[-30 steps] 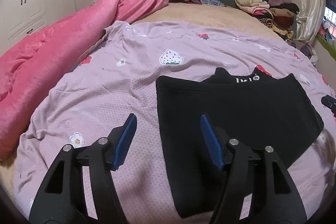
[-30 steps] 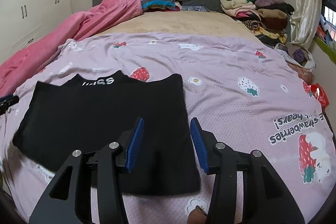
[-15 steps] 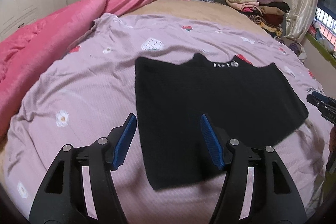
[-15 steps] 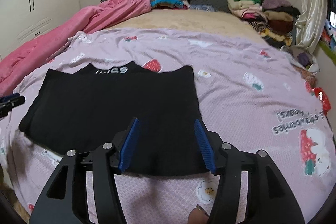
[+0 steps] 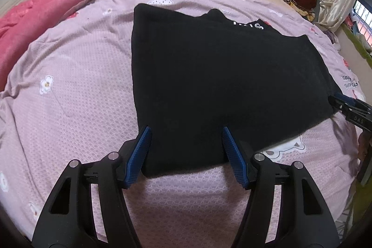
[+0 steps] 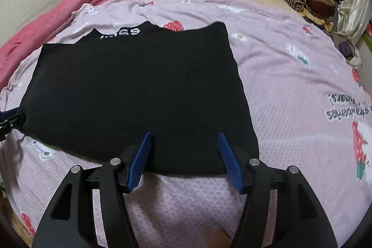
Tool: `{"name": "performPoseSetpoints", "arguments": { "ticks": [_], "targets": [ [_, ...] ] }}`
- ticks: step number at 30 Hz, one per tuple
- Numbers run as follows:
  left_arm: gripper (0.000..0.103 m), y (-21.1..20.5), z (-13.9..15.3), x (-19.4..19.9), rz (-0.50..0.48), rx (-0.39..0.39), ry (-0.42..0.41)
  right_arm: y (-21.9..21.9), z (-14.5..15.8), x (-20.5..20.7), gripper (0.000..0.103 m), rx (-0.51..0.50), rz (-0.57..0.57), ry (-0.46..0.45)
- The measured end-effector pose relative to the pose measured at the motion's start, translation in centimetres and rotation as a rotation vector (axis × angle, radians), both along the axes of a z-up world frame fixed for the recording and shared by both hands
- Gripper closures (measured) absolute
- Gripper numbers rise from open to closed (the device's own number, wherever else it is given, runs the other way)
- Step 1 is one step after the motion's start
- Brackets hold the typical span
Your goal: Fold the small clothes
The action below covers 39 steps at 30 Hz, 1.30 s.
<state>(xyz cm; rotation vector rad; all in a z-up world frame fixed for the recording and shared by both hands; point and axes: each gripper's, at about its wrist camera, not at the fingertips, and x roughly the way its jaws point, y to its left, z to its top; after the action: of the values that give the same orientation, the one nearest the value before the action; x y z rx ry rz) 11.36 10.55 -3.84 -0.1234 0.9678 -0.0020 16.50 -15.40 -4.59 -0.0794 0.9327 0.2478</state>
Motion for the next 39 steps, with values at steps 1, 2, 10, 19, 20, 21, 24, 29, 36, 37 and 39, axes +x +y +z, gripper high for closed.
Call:
{"name": "performPoseSetpoints", "arguments": {
  "ticks": [1, 2, 10, 19, 20, 21, 24, 29, 36, 37, 39],
  "targets": [
    [0.048, 0.0, -0.1, 0.0, 0.002, -0.001, 0.002, -0.1, -0.2, 0.0, 0.043, 0.001, -0.005, 0.003],
    [0.048, 0.0, -0.2, 0.0, 0.004, -0.003, 0.006, -0.2, -0.4, -0.1, 0.043, 0.010, -0.014, 0.007],
    [0.048, 0.0, 0.6, -0.6, 0.011, -0.002, -0.008, -0.6, 0.2, -1.1, 0.041, 0.041, -0.041, -0.020],
    [0.043, -0.5, 1.7, -1.1, 0.008, -0.005, -0.029, -1.2, 1.8, -2.7, 0.028, 0.046, -0.044, -0.063],
    [0.041, -0.5, 1.8, -1.1, 0.009, -0.005, -0.031, -1.2, 1.9, -2.8, 0.028, 0.049, -0.044, -0.065],
    [0.040, -0.6, 2.0, -1.1, 0.008, -0.005, -0.033, -1.3, 2.0, -2.9, 0.024, 0.049, -0.046, -0.068],
    [0.031, -0.8, 2.5, -1.3, 0.009, -0.002, -0.047, -1.4, 2.4, -3.5, 0.016, 0.053, -0.053, -0.084],
    [0.013, -0.8, 3.1, -1.6, 0.019, -0.004, -0.069, -1.6, 3.2, -4.1, 0.009, 0.051, -0.055, -0.103],
    [0.010, -0.8, 3.9, -2.2, 0.032, -0.005, -0.096, -1.8, 3.9, -4.8, 0.006, 0.056, -0.060, -0.124],
    [0.010, -0.8, 3.9, -2.3, 0.034, -0.006, -0.098, -1.7, 3.9, -4.8, 0.006, 0.057, -0.059, -0.125],
    [0.010, -0.9, 4.1, -2.4, 0.033, -0.002, -0.101, -1.7, 4.1, -5.1, 0.005, 0.056, -0.059, -0.128]
  ]
}}
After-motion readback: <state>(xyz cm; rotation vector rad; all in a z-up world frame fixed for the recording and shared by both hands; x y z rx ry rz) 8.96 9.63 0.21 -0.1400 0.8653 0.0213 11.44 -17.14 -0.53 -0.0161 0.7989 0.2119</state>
